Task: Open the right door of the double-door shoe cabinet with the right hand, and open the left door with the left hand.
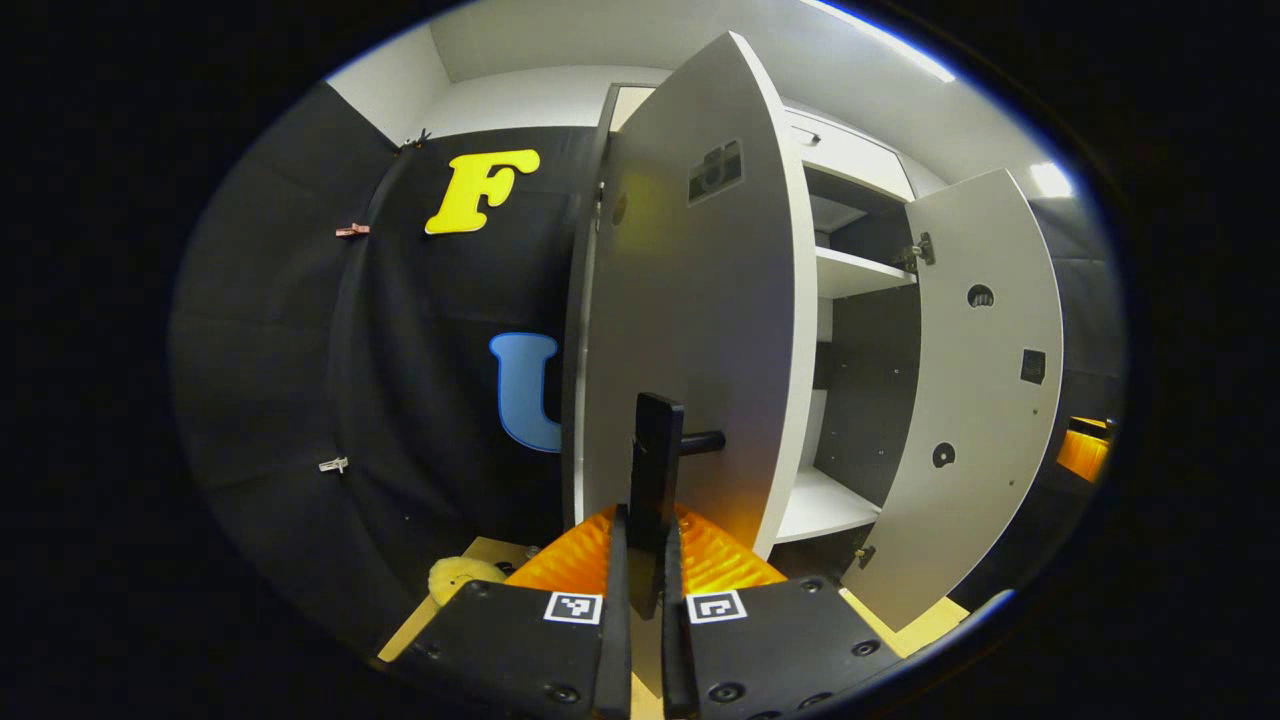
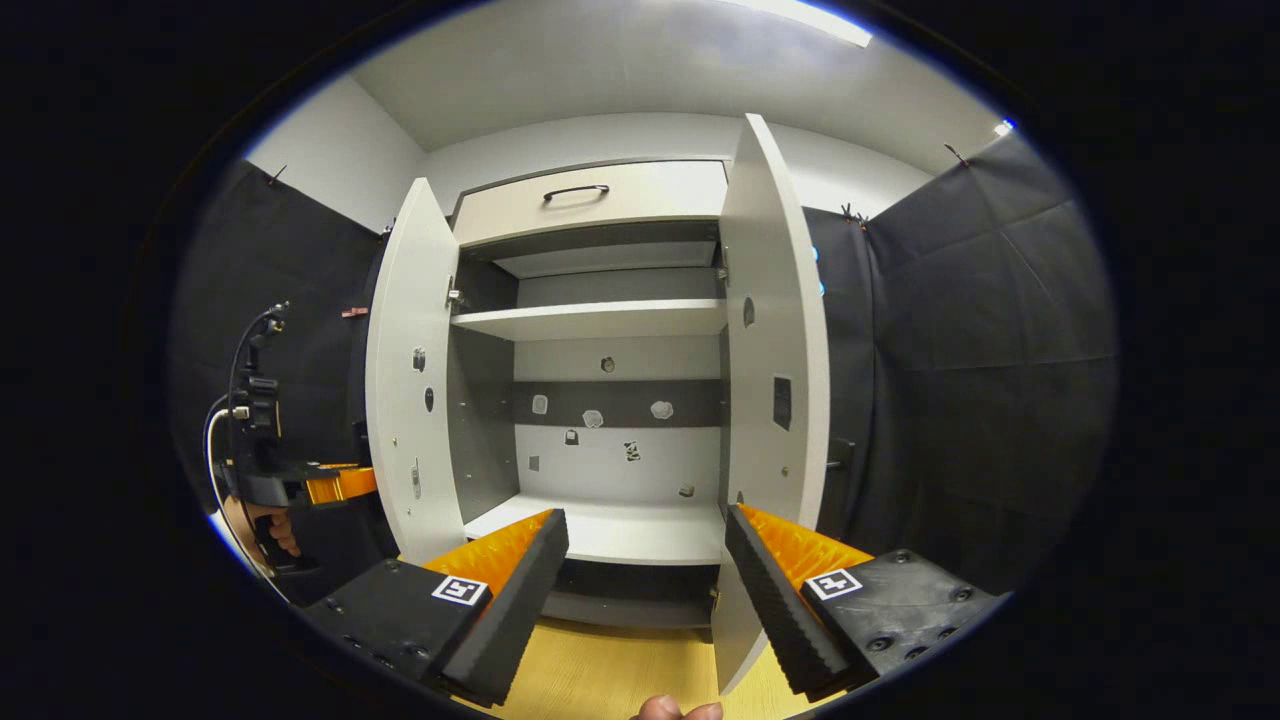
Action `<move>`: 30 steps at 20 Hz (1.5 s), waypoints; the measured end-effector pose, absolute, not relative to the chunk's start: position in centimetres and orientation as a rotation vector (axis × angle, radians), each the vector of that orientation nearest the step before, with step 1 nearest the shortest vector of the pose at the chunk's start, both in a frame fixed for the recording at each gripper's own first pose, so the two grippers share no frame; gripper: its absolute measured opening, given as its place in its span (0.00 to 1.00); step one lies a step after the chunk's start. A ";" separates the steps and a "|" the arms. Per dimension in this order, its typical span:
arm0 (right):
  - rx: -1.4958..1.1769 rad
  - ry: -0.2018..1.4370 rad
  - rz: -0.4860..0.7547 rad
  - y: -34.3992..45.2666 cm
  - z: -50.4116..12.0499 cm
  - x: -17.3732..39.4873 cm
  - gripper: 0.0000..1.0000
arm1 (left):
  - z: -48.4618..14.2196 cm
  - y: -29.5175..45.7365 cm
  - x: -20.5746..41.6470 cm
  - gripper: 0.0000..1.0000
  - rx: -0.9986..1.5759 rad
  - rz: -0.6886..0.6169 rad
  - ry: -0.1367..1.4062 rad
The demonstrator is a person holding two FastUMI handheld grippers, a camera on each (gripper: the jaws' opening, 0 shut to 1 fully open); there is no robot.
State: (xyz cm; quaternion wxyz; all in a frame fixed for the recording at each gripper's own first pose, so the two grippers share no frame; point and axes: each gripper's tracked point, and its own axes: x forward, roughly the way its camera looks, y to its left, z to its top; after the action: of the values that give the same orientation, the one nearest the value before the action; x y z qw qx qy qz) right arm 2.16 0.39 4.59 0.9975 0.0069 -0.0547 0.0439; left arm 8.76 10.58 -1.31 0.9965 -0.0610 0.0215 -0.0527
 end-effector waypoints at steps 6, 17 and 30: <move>-0.002 -0.121 0.102 2.8 4.8 1.3 1.00 | -1.2 13.6 8.6 0.14 -0.100 -0.142 -0.002; -0.033 -0.122 0.099 6.2 4.7 0.9 0.99 | -1.3 19.0 9.3 0.11 -0.220 -0.191 0.007; 0.007 -0.073 0.094 5.4 3.9 0.5 0.98 | -0.5 19.4 5.2 0.17 -0.122 -0.092 0.001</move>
State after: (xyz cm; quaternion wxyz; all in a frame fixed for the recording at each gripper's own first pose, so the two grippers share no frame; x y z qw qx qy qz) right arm 0.50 5.44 3.90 0.9982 0.0035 -0.0365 0.0471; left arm 5.22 19.45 -0.51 0.9971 -0.0611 0.0003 -0.0461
